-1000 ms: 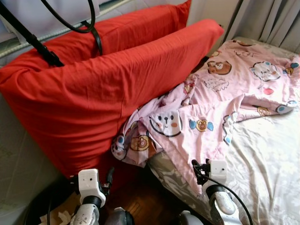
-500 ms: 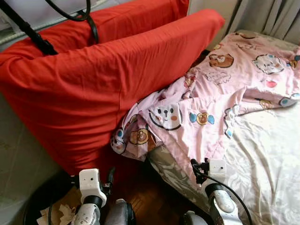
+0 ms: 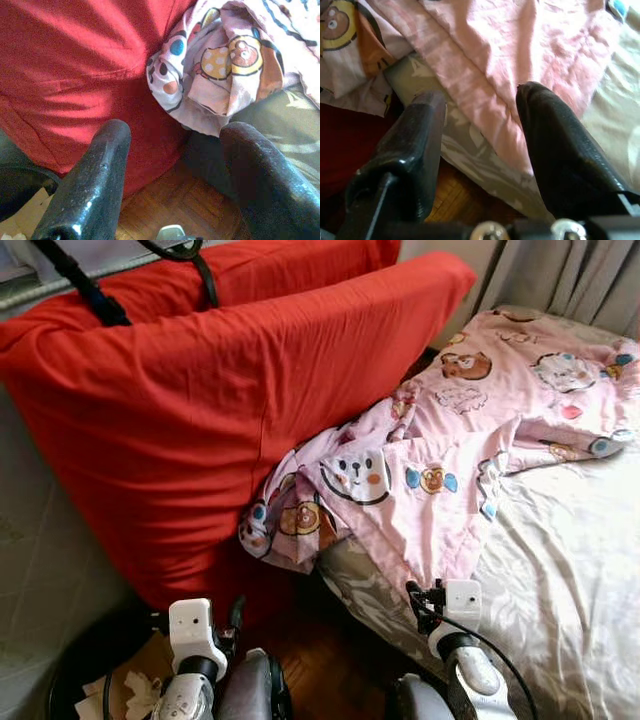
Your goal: Clean up the room
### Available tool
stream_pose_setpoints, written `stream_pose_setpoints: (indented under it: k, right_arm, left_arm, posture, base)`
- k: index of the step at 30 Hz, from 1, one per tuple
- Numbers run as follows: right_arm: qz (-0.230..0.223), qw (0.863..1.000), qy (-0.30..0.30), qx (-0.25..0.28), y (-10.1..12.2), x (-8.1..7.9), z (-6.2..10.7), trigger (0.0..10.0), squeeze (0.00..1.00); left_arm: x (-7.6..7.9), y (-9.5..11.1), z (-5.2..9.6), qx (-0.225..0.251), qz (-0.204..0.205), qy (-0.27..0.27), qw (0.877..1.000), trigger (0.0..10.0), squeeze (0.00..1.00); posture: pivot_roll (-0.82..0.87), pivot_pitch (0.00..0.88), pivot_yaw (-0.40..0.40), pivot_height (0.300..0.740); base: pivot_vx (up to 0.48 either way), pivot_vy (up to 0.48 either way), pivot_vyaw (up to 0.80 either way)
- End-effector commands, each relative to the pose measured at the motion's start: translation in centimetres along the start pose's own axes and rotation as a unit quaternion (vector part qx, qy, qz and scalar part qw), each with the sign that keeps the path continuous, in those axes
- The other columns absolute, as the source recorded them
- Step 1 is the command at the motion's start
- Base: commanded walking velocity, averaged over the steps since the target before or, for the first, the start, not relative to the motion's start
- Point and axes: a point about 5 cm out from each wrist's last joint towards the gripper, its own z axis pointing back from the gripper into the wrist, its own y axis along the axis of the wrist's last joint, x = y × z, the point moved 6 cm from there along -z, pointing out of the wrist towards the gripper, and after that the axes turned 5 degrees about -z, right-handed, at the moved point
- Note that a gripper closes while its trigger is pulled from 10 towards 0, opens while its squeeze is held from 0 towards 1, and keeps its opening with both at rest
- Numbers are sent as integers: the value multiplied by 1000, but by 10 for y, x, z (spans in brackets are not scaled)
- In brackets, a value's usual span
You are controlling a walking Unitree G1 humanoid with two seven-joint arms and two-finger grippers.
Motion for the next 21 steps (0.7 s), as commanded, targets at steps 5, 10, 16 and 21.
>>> stream_pose_setpoints:
  k: [5, 10, 16, 21]
  right_arm:
    - [-2, 1000, -1, -12, -7, 2, 3, 10000, 0]
    - [-3, 1000, -1, -12, -7, 2, 3, 10000, 0]
    - [-5, 1000, -4, -13, -7, 3, 3, 10000, 0]
    - [-6, 1000, -7, -14, -7, 4, 2, 10000, 0]
  left_arm:
    - [-3, -9, 4, -16, 8, 6, 1000, 10000, 0]
    - [-3, -10, 4, -19, 7, 6, 1000, 10000, 0]
    - [-2, -10, 4, -18, 9, 3, 1000, 10000, 0]
    - [-1, -10, 3, -18, 9, 2, 1000, 10000, 0]
  posture:
    - [-30, 169, 2, 636]
    - [-30, 168, 2, 636]
    - [-29, 167, 3, 636]
    - [-29, 166, 4, 636]
  base:
    - [0, 0, 0]
    - [0, 0, 0]
    - [0, 0, 0]
    - [0, 0, 0]
